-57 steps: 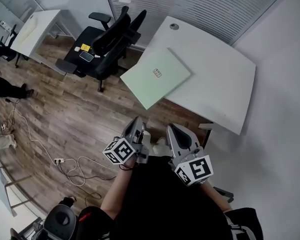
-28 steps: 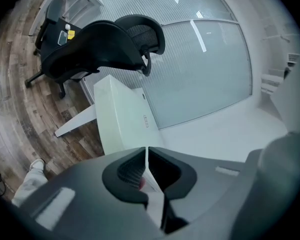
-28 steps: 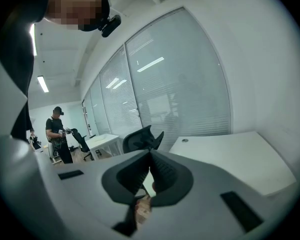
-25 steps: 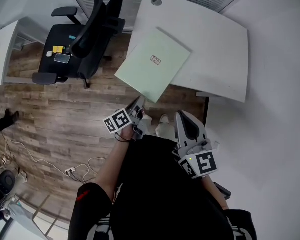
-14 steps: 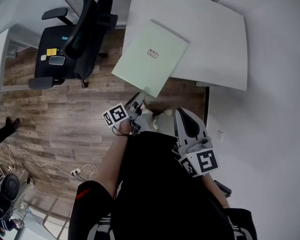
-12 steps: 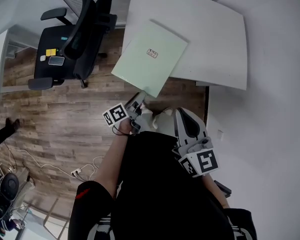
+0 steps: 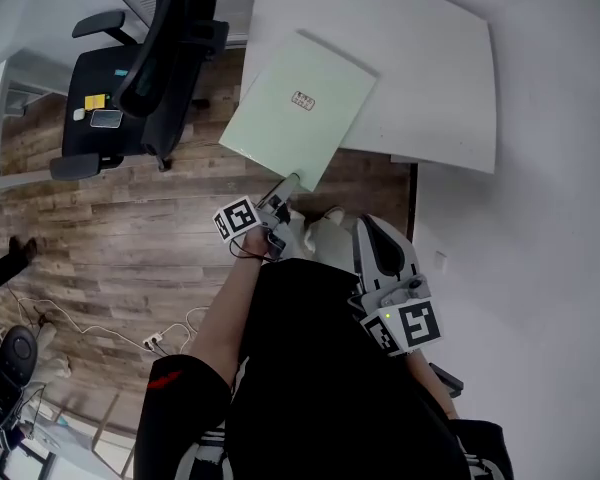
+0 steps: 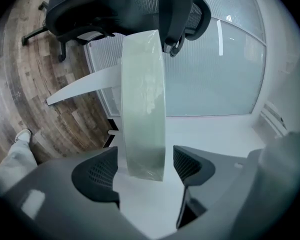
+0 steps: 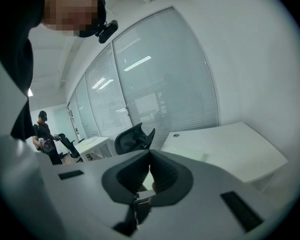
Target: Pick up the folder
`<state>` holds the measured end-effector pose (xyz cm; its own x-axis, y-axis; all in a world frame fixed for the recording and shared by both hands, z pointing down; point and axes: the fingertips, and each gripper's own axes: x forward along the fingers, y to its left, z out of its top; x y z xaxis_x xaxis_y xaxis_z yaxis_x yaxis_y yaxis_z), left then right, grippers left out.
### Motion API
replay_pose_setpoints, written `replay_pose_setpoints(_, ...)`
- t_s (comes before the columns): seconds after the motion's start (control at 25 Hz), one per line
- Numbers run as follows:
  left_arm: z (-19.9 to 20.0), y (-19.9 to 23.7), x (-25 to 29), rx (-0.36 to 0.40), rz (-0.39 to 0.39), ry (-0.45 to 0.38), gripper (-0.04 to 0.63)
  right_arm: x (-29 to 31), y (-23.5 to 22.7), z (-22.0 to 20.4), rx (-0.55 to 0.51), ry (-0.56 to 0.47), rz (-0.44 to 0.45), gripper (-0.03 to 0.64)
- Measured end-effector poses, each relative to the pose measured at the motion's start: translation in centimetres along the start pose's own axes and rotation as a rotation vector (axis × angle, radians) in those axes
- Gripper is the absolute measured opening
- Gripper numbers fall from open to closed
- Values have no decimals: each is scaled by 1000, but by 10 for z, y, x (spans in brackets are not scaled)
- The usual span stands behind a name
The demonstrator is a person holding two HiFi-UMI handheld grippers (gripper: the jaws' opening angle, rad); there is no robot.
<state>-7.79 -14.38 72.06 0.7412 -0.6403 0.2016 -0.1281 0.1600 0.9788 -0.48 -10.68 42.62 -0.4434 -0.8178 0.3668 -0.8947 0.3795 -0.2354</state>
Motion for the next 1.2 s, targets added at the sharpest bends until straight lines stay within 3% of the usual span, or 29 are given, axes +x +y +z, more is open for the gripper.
replay_pose_setpoints(0.36, -1, -2, 21, -71, -65, 3, 327, -1, -15, -7, 24, 20, -45, 2)
replay_pose_setpoints(1.2, 13, 1, 48, -81, -56, 7, 325, -5, -33, -14, 52, 43, -121, 2)
